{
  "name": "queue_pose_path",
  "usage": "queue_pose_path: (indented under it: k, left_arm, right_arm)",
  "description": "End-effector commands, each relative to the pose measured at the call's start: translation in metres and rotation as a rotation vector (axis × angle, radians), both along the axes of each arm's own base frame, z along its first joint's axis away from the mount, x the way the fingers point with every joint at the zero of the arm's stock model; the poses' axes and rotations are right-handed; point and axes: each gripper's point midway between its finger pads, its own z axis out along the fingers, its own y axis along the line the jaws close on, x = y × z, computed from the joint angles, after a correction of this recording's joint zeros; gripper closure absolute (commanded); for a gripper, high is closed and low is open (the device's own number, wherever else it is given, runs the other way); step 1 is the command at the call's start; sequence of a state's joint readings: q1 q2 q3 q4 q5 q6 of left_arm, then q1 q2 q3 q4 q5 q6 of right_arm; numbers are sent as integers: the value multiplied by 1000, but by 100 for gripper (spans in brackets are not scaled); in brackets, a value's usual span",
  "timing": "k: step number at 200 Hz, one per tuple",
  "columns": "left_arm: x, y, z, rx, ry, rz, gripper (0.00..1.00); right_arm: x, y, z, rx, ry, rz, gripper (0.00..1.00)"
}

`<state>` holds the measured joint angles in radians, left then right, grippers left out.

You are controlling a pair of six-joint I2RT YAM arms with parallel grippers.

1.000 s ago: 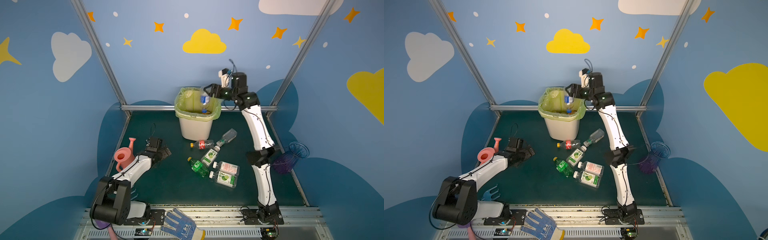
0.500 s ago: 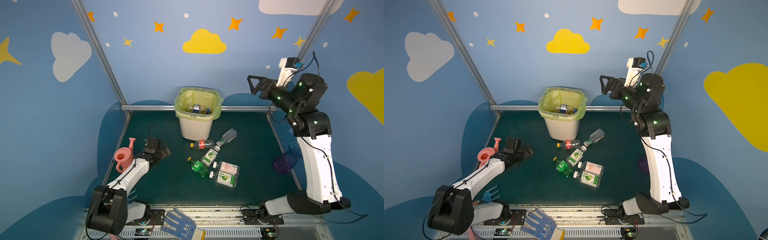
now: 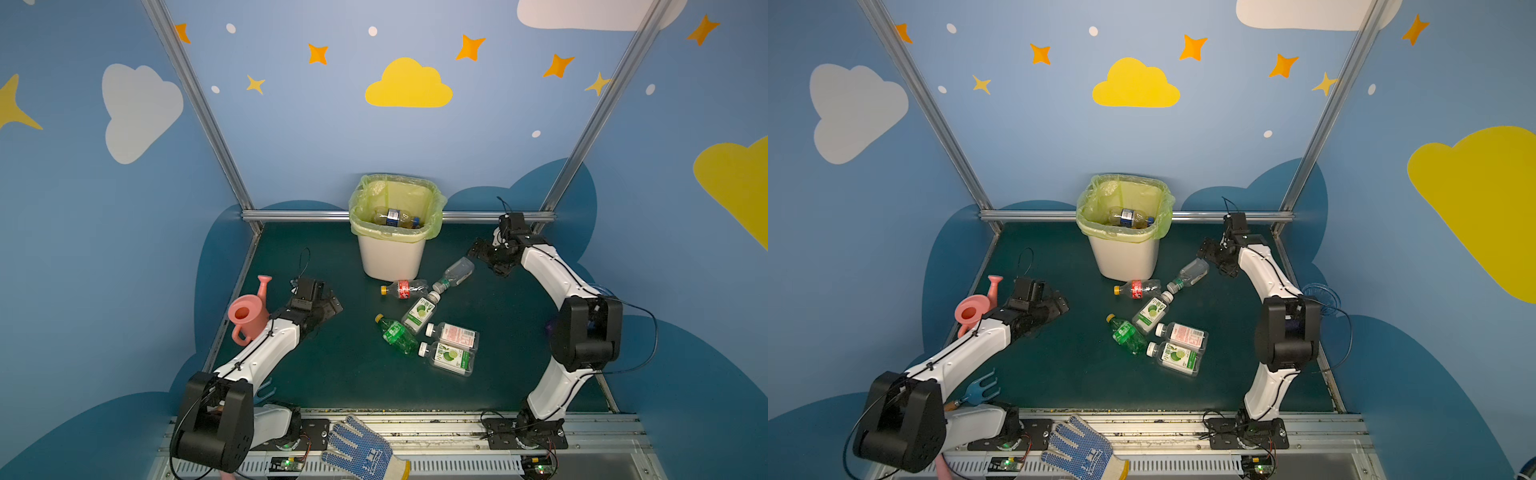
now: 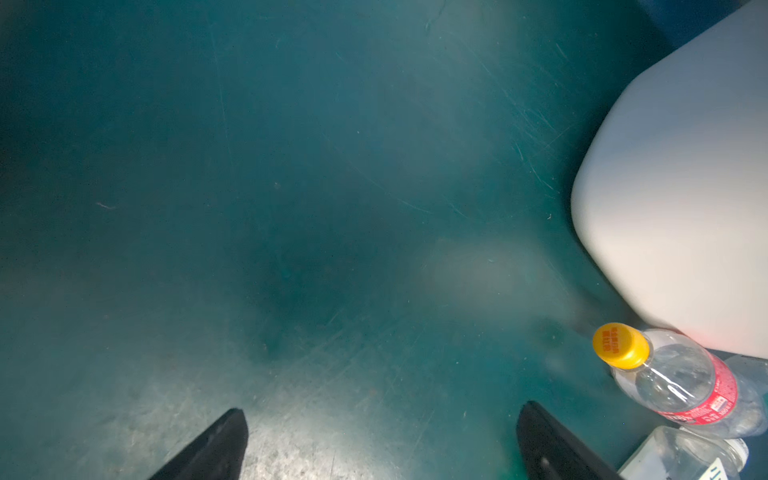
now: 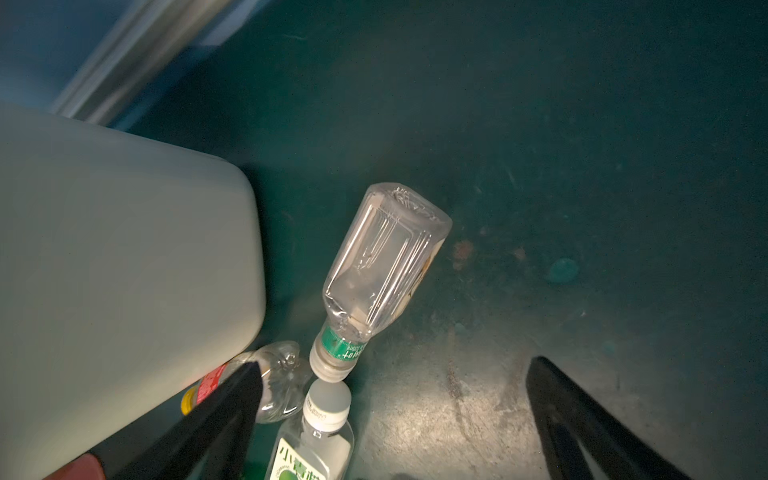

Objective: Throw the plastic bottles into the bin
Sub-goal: 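Swing the right gripper back down to the clear square bottle beside the bin, then close the right gripper on the clear square bottle and lift, then carry the clear square bottle with the right gripper and release it over the bin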

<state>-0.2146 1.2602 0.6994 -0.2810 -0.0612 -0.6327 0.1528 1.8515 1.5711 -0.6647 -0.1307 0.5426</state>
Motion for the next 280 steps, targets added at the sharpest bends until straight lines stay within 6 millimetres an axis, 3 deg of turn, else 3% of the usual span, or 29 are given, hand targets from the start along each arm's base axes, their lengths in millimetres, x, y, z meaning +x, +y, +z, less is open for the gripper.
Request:
queue_pose_path:
  k: [1, 38, 81, 152, 194, 231, 261, 280]
  left_arm:
    - [-4, 5, -1, 49, 4, 12, 0]
    - [-9, 7, -5, 95, 19, 9, 0]
    - [-12, 10, -9, 108, 27, 12, 0]
    - [-13, 11, -17, 126, 46, 8, 0]
    - [-15, 16, -20, 155, 66, 19, 0]
    - [-15, 17, -22, 158, 68, 19, 0]
    - [-13, 15, -23, 150, 73, 17, 0]
    - [-14, 15, -25, 152, 78, 21, 0]
  right_arm:
    - [4, 11, -2, -26, 35, -18, 2]
    - [16, 33, -24, -96, 90, -7, 2]
    - [12, 31, -55, -154, 203, -51, 2]
    - [22, 40, -78, -200, 248, -41, 2]
    - [22, 32, -98, -220, 302, -26, 16]
    - [25, 28, -95, -190, 293, -27, 39]
    - [30, 27, -82, -157, 255, -42, 44]
    - [34, 26, -63, -125, 198, -41, 49]
